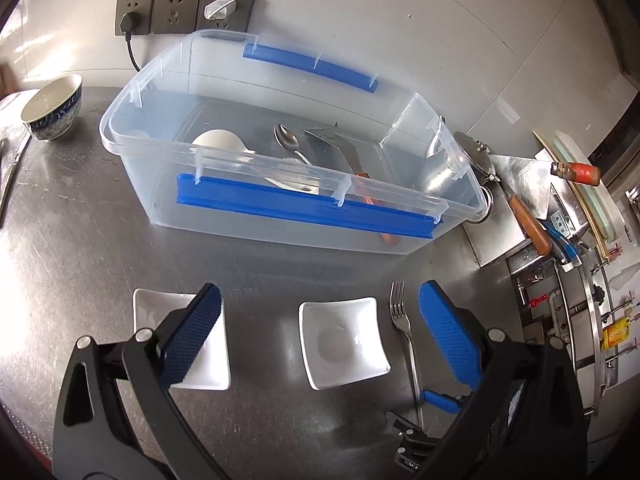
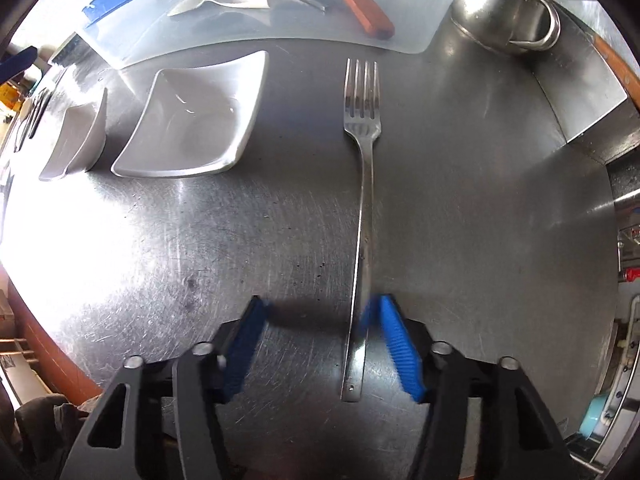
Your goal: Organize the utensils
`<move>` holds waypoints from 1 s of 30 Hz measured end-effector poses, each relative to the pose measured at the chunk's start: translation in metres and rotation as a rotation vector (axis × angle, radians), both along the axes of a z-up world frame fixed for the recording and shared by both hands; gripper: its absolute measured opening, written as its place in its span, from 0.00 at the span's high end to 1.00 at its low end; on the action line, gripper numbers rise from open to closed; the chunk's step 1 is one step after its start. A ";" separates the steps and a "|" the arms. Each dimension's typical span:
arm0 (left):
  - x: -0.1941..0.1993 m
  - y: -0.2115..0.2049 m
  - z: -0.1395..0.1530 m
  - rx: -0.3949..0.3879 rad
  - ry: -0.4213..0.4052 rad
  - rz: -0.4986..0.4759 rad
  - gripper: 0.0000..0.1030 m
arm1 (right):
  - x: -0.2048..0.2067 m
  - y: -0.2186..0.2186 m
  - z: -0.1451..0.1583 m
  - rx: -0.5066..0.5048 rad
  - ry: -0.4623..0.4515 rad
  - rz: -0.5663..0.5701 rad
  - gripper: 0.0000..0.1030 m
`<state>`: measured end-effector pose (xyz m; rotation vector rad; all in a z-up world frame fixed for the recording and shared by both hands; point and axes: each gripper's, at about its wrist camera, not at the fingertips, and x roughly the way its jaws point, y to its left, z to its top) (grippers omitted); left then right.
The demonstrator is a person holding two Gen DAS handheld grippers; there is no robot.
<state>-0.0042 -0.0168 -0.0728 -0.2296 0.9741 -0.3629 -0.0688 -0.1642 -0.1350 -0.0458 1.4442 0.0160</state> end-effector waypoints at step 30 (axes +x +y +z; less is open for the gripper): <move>0.004 -0.145 -0.133 -0.398 0.786 -0.319 0.08 | -0.035 -0.050 0.051 0.106 -0.030 -0.068 0.90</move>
